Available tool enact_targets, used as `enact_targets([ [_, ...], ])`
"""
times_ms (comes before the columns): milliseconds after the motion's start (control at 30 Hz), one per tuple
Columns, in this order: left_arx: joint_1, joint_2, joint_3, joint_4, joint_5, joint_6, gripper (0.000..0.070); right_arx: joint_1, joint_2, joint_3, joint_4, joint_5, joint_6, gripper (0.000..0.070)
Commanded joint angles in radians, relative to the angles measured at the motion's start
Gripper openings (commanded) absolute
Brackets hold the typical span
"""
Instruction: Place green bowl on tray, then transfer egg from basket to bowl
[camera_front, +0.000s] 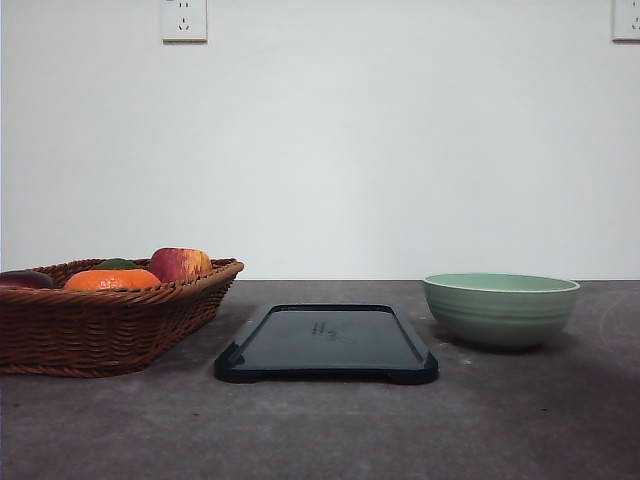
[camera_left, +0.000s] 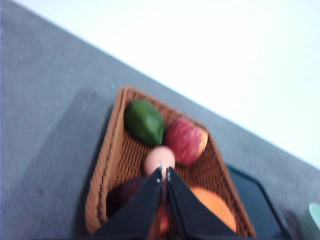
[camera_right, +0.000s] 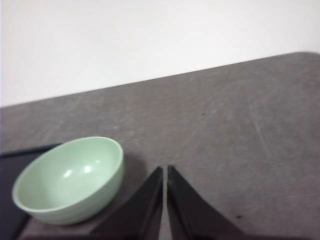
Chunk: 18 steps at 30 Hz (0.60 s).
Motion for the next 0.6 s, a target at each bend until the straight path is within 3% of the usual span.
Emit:
enact_targets([
  [0, 0.001, -0.001, -0.019, 0.026, -0.021, -0.013, 0.0000, 0.002, 0.001, -0.004, 0.017, -0.014, 0.066, 0.0007],
  [200, 0.001, -0.001, -0.007, 0.091, -0.030, -0.010, 0.0000, 0.002, 0.001, -0.003, 0.078, -0.022, 0.058, 0.0007],
  [367, 0.001, 0.005, 0.038, 0.078, -0.030, 0.053, 0.0000, 0.002, 0.002, 0.027, 0.052, -0.040, 0.059, 0.0007],
  [567, 0.000, 0.055, 0.149, -0.057, -0.030, 0.134, 0.0000, 0.002, 0.032, 0.105, 0.015, -0.058, 0.075, 0.0007],
])
